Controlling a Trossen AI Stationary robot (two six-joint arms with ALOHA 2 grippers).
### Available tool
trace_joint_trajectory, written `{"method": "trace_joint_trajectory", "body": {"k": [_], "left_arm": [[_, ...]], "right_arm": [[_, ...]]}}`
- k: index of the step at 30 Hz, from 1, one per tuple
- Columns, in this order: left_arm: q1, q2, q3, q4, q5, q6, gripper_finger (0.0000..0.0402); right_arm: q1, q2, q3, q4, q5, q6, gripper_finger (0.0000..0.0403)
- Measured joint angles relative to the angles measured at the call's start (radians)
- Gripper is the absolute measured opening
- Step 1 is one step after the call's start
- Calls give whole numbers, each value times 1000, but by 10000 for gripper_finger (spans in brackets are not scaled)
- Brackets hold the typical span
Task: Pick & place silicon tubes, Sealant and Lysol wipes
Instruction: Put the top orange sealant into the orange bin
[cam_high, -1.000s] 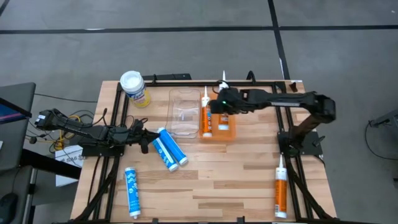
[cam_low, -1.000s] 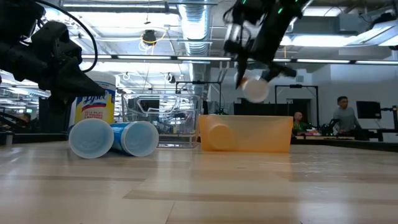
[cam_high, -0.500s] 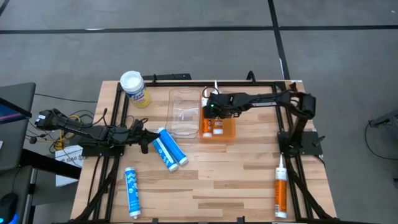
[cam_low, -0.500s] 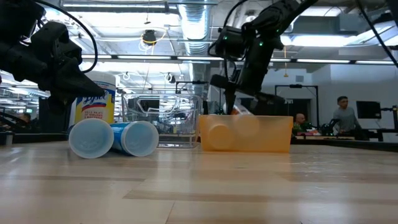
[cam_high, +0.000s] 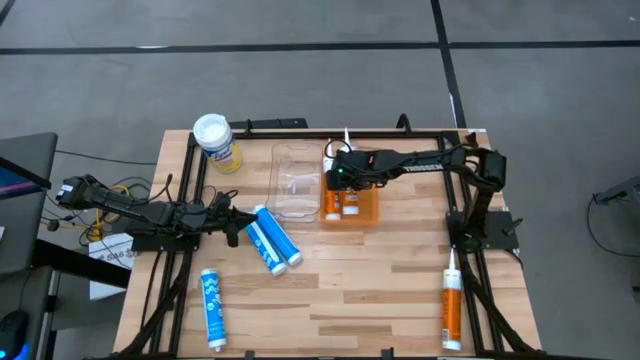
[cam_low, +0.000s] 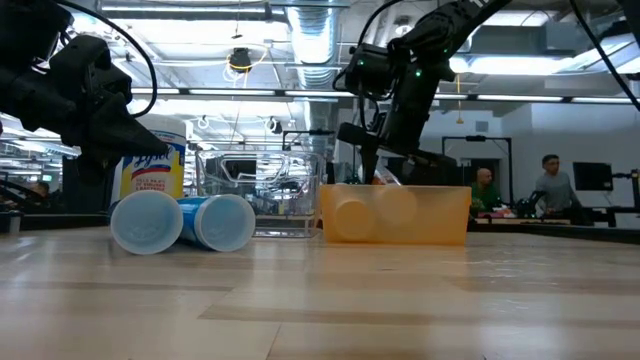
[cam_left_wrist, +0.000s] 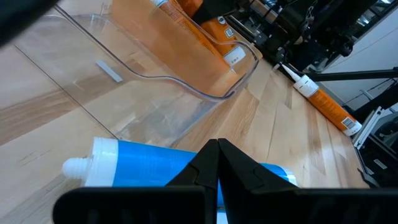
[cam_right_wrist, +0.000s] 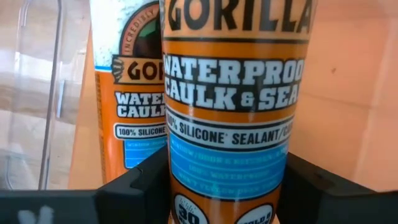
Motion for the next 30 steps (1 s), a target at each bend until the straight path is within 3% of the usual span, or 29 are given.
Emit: {"method": "trace_joint_trajectory", "body": {"k": [30], "left_arm": [[0, 0, 0, 0, 0, 2, 0]], "right_arm": [[12, -1, -11, 9, -2, -25, 220]]}}
